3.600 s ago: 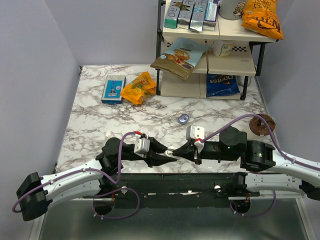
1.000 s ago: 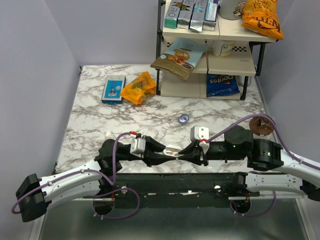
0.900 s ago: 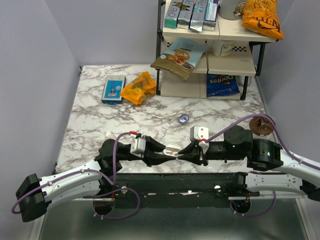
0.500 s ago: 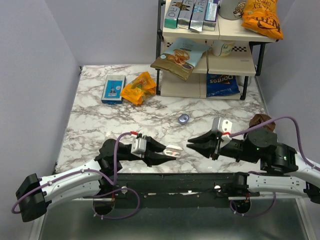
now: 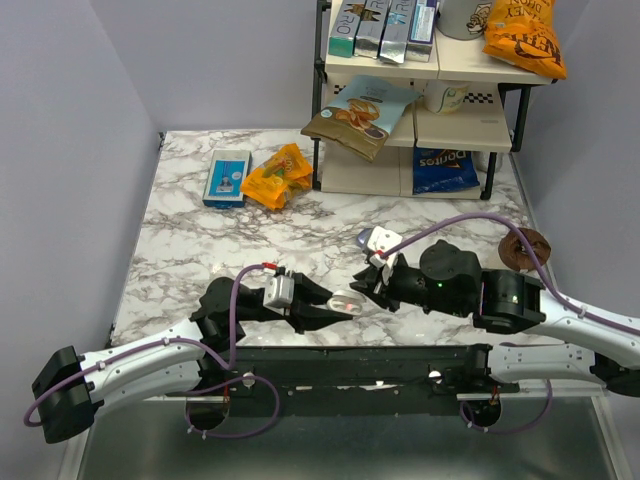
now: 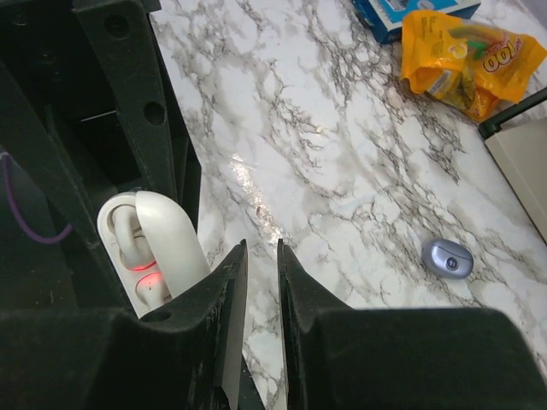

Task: Insert the wireless bluetooth earbuds into the charging case
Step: Close the charging case, then place the charging case at the center of the board.

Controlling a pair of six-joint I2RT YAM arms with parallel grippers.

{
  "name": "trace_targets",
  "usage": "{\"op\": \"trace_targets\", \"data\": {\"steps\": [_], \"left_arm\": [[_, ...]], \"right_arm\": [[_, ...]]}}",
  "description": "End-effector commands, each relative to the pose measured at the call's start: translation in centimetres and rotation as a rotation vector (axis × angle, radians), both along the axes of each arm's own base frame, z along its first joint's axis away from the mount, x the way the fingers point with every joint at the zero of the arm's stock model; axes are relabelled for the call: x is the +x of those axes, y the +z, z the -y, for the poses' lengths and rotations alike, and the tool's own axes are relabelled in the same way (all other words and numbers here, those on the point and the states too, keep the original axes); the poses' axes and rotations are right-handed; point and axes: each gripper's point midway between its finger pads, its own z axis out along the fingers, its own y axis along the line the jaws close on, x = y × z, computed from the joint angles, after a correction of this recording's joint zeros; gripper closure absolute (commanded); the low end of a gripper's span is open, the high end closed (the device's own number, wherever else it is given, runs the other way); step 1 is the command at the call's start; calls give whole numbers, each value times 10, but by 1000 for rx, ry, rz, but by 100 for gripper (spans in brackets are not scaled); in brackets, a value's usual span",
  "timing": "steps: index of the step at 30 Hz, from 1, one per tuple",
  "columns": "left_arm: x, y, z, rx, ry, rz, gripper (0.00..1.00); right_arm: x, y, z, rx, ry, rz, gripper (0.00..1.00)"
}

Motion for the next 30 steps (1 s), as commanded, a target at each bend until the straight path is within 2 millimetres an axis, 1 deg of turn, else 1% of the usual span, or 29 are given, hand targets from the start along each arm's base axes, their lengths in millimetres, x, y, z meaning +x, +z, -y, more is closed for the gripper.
{"op": "trace_targets", "data": {"steps": [1, 3, 5, 6, 11, 14, 15, 16, 17, 18, 19, 20, 22, 23, 24, 25, 26, 27, 28, 29, 30], "left_arm": [[-1, 17, -2, -53, 6, 50, 100], [0, 17, -2, -55, 14, 51, 100], [1, 16, -2, -54, 18, 50, 100], [2, 17, -2, -56, 22, 50, 100], [3, 18, -2, -58, 29, 51, 100], [6, 18, -2, -56, 46, 42, 100], [9, 14, -1, -38, 60, 25, 100], [17, 12, 0, -30, 100, 0, 100], [24, 9, 1, -14, 134, -22, 100], [33, -3, 2, 35, 175, -65, 100], [46, -14, 5, 71, 230, -109, 100], [62, -17, 5, 84, 311, -148, 100], [79, -47, 11, 183, 374, -258, 100], [92, -46, 13, 189, 427, -302, 100], [104, -61, 12, 235, 467, -396, 100], [115, -82, 16, 295, 501, -474, 100], [130, -80, 18, 303, 538, -529, 100], [143, -98, 13, 362, 579, -603, 100], [153, -126, 17, 429, 597, -704, 100], [162, -127, 21, 438, 599, -741, 100], [164, -136, 25, 464, 578, -784, 100]], "right_arm": [[-19, 4, -1, 5, 105, -29, 71], [-27, 1, -4, -1, 153, -43, 71], [-31, 0, -5, 3, 176, -48, 72], [-39, -1, -7, 1, 221, -62, 72], [-45, -8, -9, -20, 257, -82, 72], [-33, -5, -4, -2, 182, -65, 72], [-11, 2, 2, 35, 36, -39, 70], [-1, 15, 14, 78, -38, -7, 66], [8, 20, 21, 110, -115, -7, 64], [24, 25, 32, 138, -222, 12, 61], [30, 28, 37, 153, -267, 11, 56], [42, 27, 43, 152, -324, 6, 55], [51, 19, 46, 152, -380, -41, 53], [57, 13, 48, 146, -414, -57, 53], [60, 9, 50, 154, -445, -76, 52], [63, 2, 51, 148, -470, -86, 51], [66, -2, 53, 146, -492, -92, 50], [68, -6, 53, 152, -514, -108, 49], [70, -12, 54, 146, -525, -114, 47], [71, -15, 54, 144, -537, -119, 47], [73, -19, 54, 140, -551, -132, 46]]}}
